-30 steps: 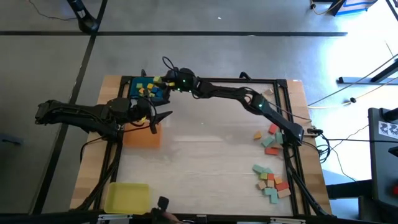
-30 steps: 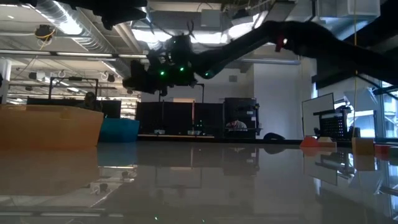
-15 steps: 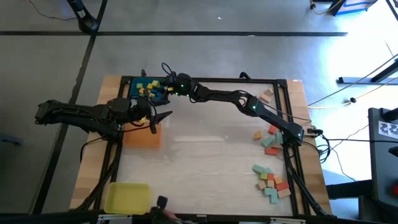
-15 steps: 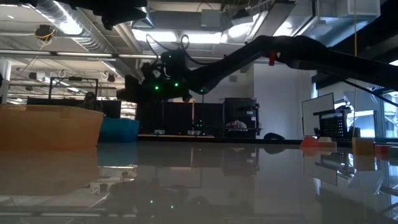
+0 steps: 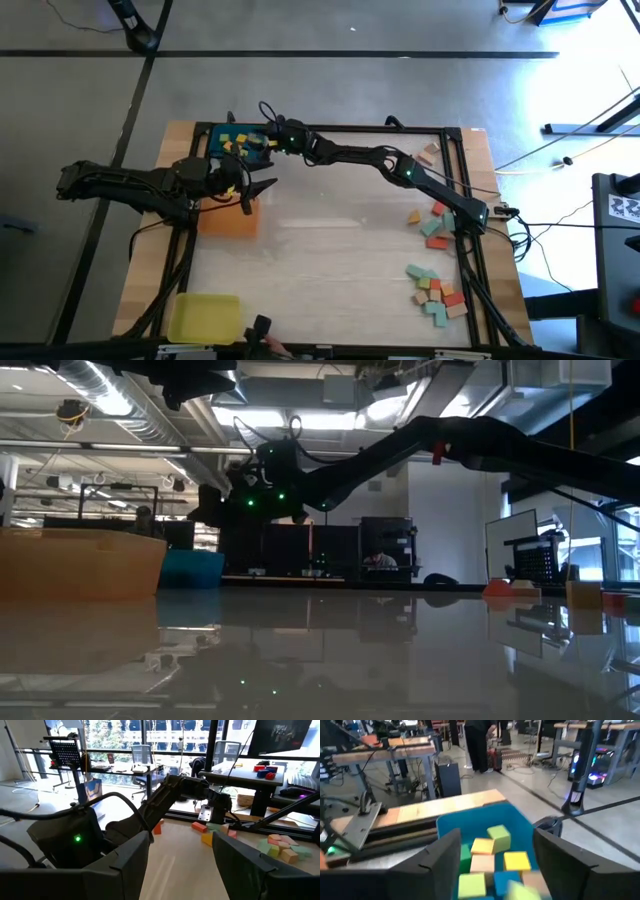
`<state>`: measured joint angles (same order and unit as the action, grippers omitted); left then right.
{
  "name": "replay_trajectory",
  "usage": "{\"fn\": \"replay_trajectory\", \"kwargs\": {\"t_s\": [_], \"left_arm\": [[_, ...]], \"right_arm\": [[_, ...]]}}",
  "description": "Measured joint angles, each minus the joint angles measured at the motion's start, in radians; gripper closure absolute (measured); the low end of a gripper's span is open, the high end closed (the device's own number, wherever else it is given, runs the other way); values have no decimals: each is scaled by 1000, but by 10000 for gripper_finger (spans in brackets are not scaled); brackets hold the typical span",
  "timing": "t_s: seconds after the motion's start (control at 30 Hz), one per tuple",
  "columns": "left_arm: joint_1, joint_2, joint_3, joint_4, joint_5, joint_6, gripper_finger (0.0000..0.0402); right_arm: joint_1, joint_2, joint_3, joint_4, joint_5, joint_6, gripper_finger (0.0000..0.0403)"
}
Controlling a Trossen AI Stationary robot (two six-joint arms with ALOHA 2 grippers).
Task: Sort blocks by size
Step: Put the light green cube block into the blue bin
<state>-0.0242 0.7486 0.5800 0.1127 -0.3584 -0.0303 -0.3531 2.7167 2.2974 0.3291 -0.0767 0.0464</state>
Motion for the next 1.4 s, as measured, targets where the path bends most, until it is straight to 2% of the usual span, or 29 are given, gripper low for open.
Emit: {"fn": "replay_trajectory", "kwargs": {"t_s": [0.13, 0.27, 0.63, 0.87, 1.1, 1.4], "left_arm": [[0, 0, 0, 0, 0, 0, 196], [-1, 0, 0, 0, 0, -42, 196], [-1, 0, 0, -26, 0, -42, 196], [-2, 0, 0, -28, 0, -36, 196], [-3, 0, 0, -18, 0, -3, 196], [-48, 3, 0, -7, 0, 23, 196]], "right_arm": [[0, -14, -1, -62, -30, 27, 139], [-2, -83, -2, -165, -73, 20, 135], [-22, -264, -1, -564, -76, -144, 134], [-37, -392, -1, -823, -204, -228, 134], [-25, -540, -1, -1138, -214, -287, 134], [10, -733, -1, -1521, -164, -303, 134]]}}
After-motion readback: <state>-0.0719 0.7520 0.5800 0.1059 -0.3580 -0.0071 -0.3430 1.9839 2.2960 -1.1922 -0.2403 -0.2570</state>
